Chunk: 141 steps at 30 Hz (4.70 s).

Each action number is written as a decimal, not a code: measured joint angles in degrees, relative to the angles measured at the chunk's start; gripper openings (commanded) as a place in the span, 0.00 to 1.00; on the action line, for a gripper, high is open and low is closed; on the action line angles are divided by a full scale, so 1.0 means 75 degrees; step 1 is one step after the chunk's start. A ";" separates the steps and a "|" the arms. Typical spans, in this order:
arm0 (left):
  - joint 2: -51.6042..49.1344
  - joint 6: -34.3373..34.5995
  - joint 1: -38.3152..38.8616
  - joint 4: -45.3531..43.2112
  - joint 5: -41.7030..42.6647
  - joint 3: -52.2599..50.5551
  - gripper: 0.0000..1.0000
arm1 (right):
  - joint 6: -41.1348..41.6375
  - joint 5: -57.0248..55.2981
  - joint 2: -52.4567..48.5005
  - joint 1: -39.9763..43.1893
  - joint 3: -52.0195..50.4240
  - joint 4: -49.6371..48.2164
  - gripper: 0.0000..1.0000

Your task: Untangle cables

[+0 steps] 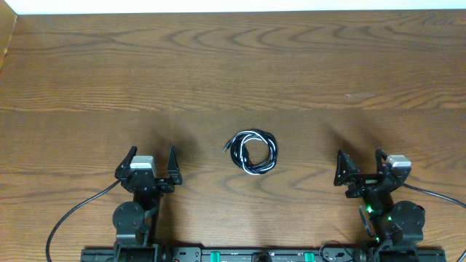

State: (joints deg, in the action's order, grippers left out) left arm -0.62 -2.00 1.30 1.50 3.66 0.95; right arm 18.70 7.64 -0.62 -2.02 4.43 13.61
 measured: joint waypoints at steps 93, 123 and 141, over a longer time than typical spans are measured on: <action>-0.0530 0.3515 0.0000 0.0912 0.2477 0.0970 0.91 | 0.0562 0.3104 -0.0903 0.0000 0.0886 -0.0475 0.99; -0.5039 0.2113 0.0003 0.6000 0.3471 0.5269 0.91 | -0.1510 0.2454 -0.9646 -0.3654 0.5919 0.3614 0.99; -0.5033 0.2034 0.0006 0.5782 0.5033 0.5479 0.78 | -0.0023 -0.0376 -1.2182 -0.4068 0.5974 0.0988 0.91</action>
State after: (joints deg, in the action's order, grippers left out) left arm -38.37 13.26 1.34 44.86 41.41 42.04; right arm 18.52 4.82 -91.98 -32.53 49.23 21.02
